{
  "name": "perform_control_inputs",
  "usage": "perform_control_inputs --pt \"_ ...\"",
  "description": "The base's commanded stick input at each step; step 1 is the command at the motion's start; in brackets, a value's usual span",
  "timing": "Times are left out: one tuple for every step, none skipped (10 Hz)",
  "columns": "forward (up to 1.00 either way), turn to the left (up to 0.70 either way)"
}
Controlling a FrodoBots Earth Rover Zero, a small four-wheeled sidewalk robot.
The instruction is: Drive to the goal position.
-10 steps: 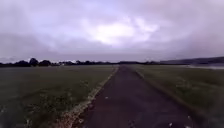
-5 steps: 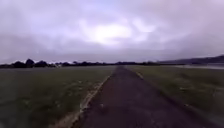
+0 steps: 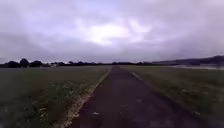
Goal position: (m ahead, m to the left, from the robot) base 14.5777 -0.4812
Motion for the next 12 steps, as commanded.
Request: perform_control_inputs --pt "0.50 0.00" --pt "0.50 0.00" --pt "0.50 0.00" --pt "0.50 0.00" --pt "0.50 0.00" --pt "0.50 0.00" --pt "0.50 0.00" --pt "0.50 0.00" --pt "0.50 0.00" --pt "0.50 0.00" --pt "0.50 0.00" --pt "0.50 0.00"
